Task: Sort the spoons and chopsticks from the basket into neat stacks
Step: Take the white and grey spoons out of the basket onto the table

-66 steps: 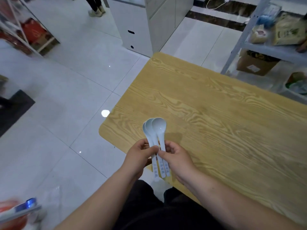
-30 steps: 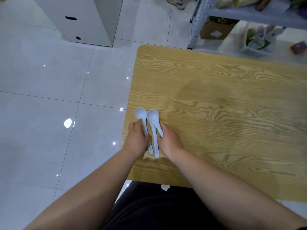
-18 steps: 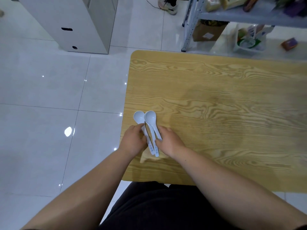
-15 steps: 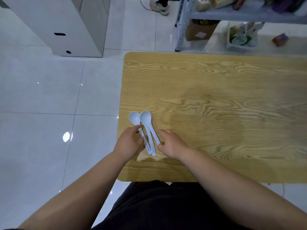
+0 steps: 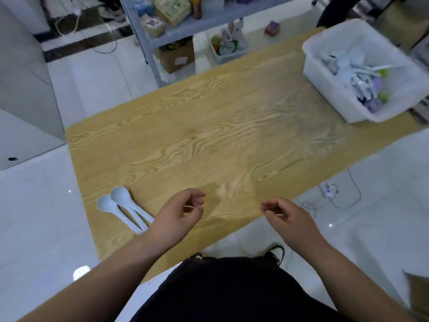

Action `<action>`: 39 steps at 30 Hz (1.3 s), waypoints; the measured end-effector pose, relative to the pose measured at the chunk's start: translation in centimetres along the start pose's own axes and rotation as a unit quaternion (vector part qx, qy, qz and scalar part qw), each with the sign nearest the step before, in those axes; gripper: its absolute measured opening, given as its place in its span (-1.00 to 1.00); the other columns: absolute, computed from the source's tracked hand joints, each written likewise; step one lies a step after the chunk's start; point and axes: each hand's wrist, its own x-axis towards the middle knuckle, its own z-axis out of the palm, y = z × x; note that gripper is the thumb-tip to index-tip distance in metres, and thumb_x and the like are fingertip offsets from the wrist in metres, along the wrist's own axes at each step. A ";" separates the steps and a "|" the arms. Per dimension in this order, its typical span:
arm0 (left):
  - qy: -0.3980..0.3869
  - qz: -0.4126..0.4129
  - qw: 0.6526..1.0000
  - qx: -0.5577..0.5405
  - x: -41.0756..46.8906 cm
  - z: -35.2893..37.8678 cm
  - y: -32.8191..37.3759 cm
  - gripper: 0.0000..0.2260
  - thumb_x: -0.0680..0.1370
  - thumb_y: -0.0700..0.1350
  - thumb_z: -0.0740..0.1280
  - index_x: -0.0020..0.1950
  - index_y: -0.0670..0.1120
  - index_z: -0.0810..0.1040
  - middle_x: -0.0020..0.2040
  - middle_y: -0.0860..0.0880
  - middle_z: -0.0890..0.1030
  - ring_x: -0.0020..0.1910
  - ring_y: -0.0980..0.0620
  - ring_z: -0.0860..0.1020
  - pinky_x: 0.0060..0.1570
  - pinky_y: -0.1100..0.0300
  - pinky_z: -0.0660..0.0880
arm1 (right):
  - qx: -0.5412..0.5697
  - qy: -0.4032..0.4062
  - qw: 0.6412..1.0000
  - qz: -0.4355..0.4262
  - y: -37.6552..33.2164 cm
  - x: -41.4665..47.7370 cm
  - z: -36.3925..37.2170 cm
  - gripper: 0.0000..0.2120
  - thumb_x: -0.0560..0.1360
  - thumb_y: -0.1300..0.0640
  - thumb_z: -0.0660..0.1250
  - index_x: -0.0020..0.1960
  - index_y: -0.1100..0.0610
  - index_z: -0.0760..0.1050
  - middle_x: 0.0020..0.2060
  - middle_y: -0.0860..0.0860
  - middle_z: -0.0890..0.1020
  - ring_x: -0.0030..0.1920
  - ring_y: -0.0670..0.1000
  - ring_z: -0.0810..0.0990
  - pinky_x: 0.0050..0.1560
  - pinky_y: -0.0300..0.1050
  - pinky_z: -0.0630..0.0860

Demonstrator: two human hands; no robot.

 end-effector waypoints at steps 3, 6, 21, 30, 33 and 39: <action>-0.022 0.029 0.999 0.018 2.4 5.3 5.0 -0.76 0.57 -0.24 0.37 0.13 0.09 0.58 -0.05 0.07 0.63 -0.05 0.11 0.61 -0.01 0.30 0.50 | 0.030 0.032 0.999 0.005 3.5 -1.8 -5.9 -0.80 0.57 0.20 0.38 0.06 -0.09 0.61 -0.02 -0.22 0.69 -0.03 -0.29 0.63 -0.07 -0.47 0.48; -0.021 0.036 0.999 0.007 4.3 11.2 9.7 -0.80 0.55 -0.16 0.37 0.12 0.07 0.59 -0.06 0.07 0.64 -0.08 0.14 0.60 -0.06 0.34 0.49 | 0.045 0.056 0.997 0.012 7.3 -3.0 -11.8 -0.80 0.57 0.21 0.37 0.05 -0.08 0.61 -0.01 -0.20 0.68 -0.01 -0.28 0.62 -0.07 -0.46 0.48; -0.022 0.016 1.000 0.006 12.7 27.5 20.5 -0.77 0.59 -0.19 0.35 0.13 0.14 0.57 0.00 0.14 0.65 0.00 0.18 0.62 -0.03 0.31 0.47 | 0.053 0.170 0.984 0.014 14.3 3.4 -34.9 -0.84 0.58 0.18 0.36 0.10 -0.03 0.59 0.03 -0.21 0.65 0.01 -0.35 0.57 -0.11 -0.56 0.41; -0.070 0.035 0.997 -0.009 22.5 31.5 25.6 -0.75 0.59 -0.22 0.36 0.11 0.13 0.58 -0.02 0.09 0.67 0.01 0.15 0.62 -0.05 0.38 0.46 | 0.032 0.158 0.987 0.022 13.3 10.2 -40.4 -0.83 0.57 0.18 0.36 0.08 -0.05 0.60 0.02 -0.20 0.66 0.02 -0.33 0.58 -0.06 -0.53 0.44; -0.053 0.043 0.998 -0.006 25.9 32.2 27.8 -0.75 0.59 -0.22 0.35 0.10 0.14 0.57 -0.03 0.08 0.66 -0.02 0.15 0.62 -0.08 0.36 0.48 | 0.013 0.134 0.990 0.031 14.4 11.9 -41.7 -0.83 0.57 0.16 0.36 0.10 -0.06 0.60 0.03 -0.21 0.65 0.04 -0.33 0.57 -0.04 -0.49 0.47; 0.022 -0.002 1.000 0.002 30.7 33.9 30.5 -0.77 0.58 -0.20 0.36 0.13 0.11 0.57 -0.03 0.10 0.66 -0.03 0.15 0.62 -0.06 0.30 0.49 | -0.021 0.050 0.999 0.006 15.5 18.5 -46.8 -0.84 0.57 0.16 0.37 0.07 -0.08 0.58 0.02 -0.18 0.65 0.03 -0.35 0.56 -0.03 -0.44 0.49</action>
